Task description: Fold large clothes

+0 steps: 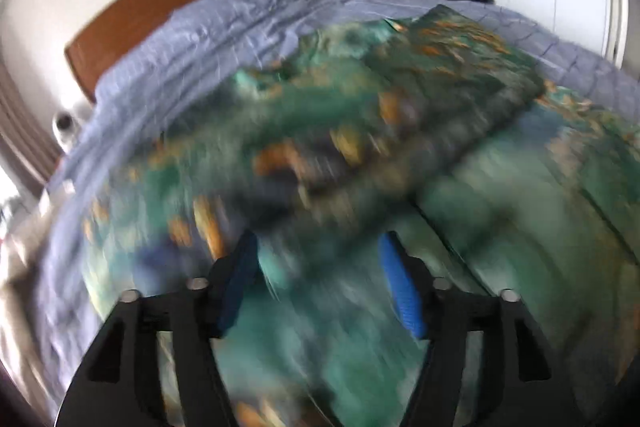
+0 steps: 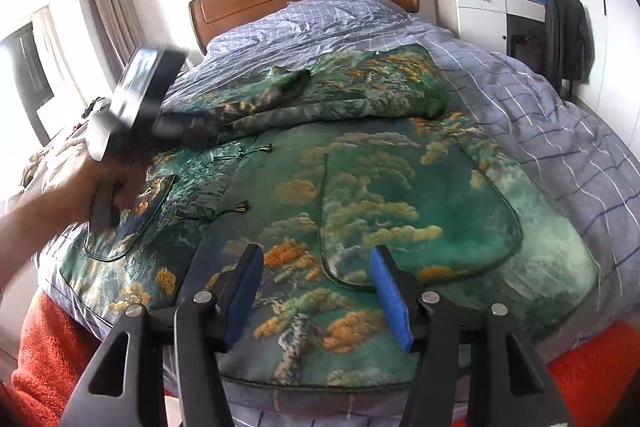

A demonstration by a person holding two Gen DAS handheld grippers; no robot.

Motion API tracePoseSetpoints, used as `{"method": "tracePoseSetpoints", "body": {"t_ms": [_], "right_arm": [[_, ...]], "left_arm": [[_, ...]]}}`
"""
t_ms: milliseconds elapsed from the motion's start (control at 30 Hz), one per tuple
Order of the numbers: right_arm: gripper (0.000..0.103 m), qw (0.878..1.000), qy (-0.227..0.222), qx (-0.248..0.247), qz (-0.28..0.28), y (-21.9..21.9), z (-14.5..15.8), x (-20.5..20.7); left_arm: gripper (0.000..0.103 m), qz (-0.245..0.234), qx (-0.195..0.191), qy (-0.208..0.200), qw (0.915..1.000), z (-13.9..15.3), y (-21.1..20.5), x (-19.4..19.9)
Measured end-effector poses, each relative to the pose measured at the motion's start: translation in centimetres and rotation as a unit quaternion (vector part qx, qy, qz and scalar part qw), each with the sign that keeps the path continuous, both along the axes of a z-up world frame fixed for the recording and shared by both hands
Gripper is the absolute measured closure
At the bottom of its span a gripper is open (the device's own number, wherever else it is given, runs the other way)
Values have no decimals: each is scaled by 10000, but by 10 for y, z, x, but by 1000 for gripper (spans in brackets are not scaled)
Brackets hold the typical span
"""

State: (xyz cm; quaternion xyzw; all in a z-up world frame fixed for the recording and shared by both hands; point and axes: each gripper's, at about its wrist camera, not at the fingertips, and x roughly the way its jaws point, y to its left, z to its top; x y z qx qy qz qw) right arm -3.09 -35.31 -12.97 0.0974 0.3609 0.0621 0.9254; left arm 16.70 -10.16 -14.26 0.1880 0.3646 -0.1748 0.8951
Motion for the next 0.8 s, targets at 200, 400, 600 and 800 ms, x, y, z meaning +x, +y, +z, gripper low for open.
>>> {"method": "tracePoseSetpoints", "body": {"t_ms": [200, 400, 600, 800], "right_arm": [[46, 9911, -11, 1320, 180, -13, 28, 51], [45, 9670, 383, 2455, 561, 3, 26, 203], [61, 9392, 1328, 3160, 201, 19, -32, 295], [88, 9734, 509, 2223, 238, 21, 23, 295]], "left_arm": [[6, 250, -327, -191, 9990, -2, 48, -51], [4, 904, -1298, 360, 9868, -26, 86, -34], [3, 917, -1202, 140, 9884, -27, 80, -43], [3, 912, -1281, 104, 9875, -26, 92, -57]]}}
